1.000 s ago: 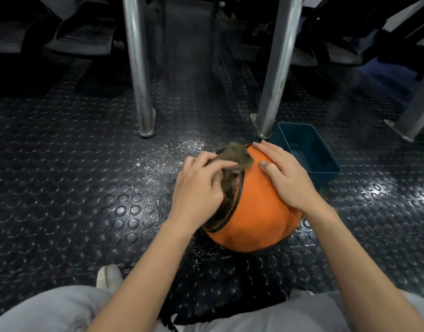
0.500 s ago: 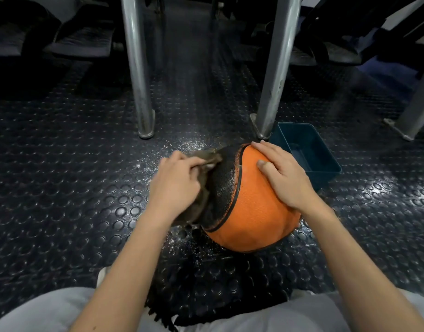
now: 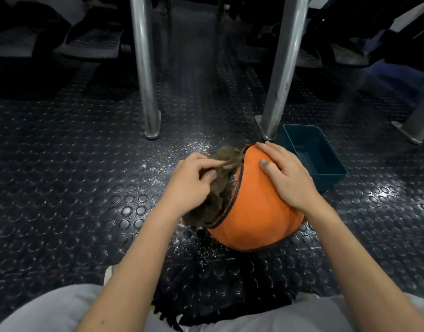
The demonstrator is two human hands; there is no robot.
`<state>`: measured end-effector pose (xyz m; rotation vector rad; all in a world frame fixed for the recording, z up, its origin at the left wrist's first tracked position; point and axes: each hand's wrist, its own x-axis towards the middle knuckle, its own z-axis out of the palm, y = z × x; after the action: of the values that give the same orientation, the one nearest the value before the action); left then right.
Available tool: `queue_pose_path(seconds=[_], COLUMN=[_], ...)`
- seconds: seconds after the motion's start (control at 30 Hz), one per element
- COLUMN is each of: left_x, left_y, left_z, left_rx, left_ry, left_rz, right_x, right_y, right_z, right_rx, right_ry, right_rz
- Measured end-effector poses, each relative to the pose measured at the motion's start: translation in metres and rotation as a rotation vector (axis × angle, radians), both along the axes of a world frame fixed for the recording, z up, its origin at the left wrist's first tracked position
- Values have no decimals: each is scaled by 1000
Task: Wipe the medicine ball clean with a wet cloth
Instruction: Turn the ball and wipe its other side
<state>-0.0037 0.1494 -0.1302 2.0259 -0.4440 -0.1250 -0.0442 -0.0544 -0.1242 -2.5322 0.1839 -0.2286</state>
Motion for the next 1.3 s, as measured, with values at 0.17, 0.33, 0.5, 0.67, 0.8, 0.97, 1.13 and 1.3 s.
queue_pose_path(seconds=[0.17, 0.33, 0.5, 0.67, 0.8, 0.97, 1.13, 1.3], left_x=[2, -9, 2, 9, -6, -9, 5, -5], left_y=[12, 0, 5, 21, 1, -7, 12, 1], left_z=[-1, 16, -4, -8, 11, 0, -17, 4], left_rx=[206, -18, 43, 274, -37, 2, 431, 73], left_ry=[-135, -187, -30, -136, -222, -100, -23, -151], left_rz=[179, -167, -106, 194, -8, -155, 134, 117], right_x=[-4, -3, -2, -3, -4, -1, -1, -5], right_y=[0, -6, -3, -2, -4, -4, -2, -6], right_z=[1, 1, 1, 1, -1, 0, -1, 0], right_rx=[-7, 21, 8, -16, 9, 26, -20, 32], right_ry=[-7, -10, -10, -20, -20, -22, -27, -15], right_rz=[1, -1, -10, -13, -13, -29, -32, -46])
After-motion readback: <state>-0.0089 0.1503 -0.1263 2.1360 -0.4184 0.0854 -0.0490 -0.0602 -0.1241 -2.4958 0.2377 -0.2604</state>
